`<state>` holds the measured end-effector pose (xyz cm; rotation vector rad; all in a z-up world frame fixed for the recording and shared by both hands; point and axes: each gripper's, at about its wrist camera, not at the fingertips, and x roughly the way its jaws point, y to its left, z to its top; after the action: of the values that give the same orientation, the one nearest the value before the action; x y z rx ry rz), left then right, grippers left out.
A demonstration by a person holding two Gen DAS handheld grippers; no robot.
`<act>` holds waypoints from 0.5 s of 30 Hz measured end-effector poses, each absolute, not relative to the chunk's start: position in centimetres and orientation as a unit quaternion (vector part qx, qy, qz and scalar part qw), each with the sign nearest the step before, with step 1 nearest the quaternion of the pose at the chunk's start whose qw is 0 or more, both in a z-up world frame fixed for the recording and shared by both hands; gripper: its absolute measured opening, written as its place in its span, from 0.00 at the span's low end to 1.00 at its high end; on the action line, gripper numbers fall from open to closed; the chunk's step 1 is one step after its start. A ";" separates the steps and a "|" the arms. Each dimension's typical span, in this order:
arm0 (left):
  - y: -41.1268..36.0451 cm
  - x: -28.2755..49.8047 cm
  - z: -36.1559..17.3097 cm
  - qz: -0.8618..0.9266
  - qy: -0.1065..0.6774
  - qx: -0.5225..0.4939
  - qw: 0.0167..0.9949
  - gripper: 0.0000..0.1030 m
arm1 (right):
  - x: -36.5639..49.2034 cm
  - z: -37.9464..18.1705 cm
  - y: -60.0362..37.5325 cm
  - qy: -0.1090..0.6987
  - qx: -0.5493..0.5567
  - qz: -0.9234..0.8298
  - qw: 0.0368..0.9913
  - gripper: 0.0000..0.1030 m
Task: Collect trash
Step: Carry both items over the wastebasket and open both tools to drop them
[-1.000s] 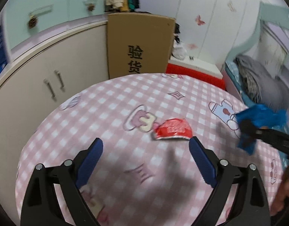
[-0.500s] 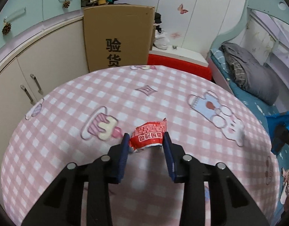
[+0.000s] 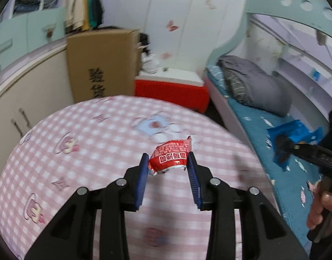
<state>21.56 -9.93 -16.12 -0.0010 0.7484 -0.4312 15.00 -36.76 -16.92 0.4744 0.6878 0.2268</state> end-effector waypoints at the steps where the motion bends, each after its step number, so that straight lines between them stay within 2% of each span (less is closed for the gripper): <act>1: -11.1 20.8 -15.6 -0.220 0.358 0.001 0.907 0.34 | 14.5 -16.9 -37.5 0.331 0.235 0.106 0.908 0.22; 7: -18.6 16.5 -14.6 -0.282 0.347 0.023 0.894 0.34 | 10.2 -18.2 -44.1 0.318 0.273 0.062 0.906 0.22; 15: -29.0 11.3 -16.9 -0.353 0.367 0.067 0.858 0.34 | 4.6 -23.3 -53.4 0.333 0.326 -0.013 0.884 0.22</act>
<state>11.32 -29.04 -16.87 0.1416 0.7714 -0.7421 4.59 -53.42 -23.29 0.6793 0.6933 -0.0275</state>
